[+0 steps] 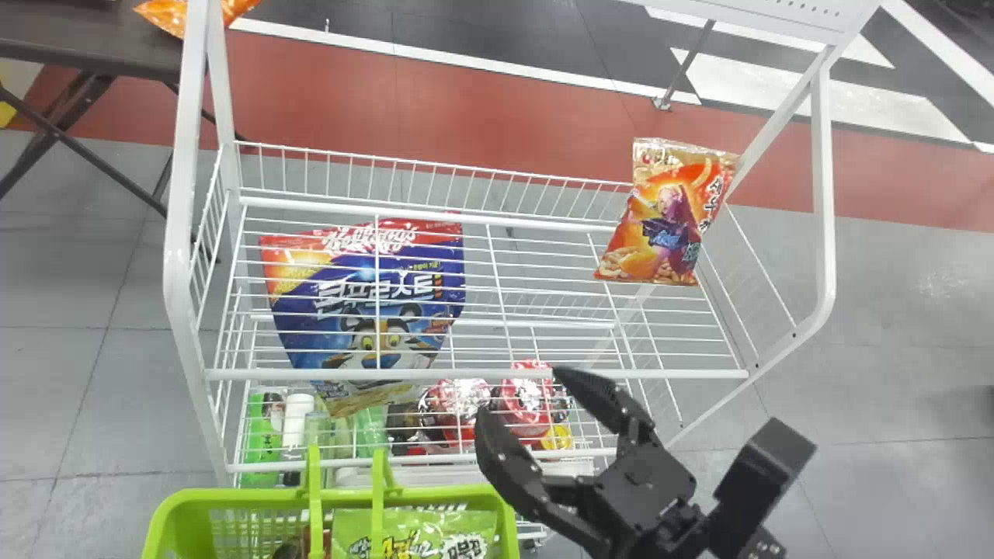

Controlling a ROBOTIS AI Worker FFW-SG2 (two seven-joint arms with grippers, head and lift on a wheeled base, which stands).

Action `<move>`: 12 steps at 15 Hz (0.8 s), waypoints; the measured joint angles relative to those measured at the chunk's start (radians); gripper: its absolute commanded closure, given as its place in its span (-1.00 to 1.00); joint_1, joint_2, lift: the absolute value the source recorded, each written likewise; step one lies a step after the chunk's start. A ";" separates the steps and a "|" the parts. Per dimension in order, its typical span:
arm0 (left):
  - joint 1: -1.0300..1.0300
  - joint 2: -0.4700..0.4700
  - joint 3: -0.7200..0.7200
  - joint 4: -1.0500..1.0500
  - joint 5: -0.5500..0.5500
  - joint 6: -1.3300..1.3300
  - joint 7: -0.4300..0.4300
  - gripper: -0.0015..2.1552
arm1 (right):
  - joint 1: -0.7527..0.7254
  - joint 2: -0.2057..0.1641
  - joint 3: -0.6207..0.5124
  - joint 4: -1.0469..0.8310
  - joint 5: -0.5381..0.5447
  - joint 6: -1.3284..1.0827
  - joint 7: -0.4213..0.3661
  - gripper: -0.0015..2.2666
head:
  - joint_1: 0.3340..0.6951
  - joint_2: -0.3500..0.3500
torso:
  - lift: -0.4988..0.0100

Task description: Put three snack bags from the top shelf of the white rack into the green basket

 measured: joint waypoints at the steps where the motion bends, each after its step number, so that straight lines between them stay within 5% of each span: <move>1: 0.001 0.000 -0.002 0.000 0.000 0.000 0.003 0.99 | 0.011 -0.006 0.053 0.008 0.024 -0.051 -0.115 -0.94 | 1.00 -1.00 | 0.96; 3: 0.003 0.000 -0.004 0.001 0.000 0.000 0.003 0.99 | 0.033 -0.023 0.174 0.005 0.096 -0.080 -0.384 -0.94 | 1.00 -1.00 | 0.96; 4: 0.004 0.000 -0.005 0.002 0.000 0.000 0.002 0.99 | 0.038 -0.027 0.211 0.004 0.118 -0.094 -0.437 -0.94 | 1.00 -1.00 | 0.96; 12: 0.012 0.000 -0.007 0.005 -0.001 -0.006 -0.006 0.99 | 0.057 -0.028 0.222 -0.011 0.129 -0.126 -0.444 -0.93 | 1.00 -1.00 | 0.96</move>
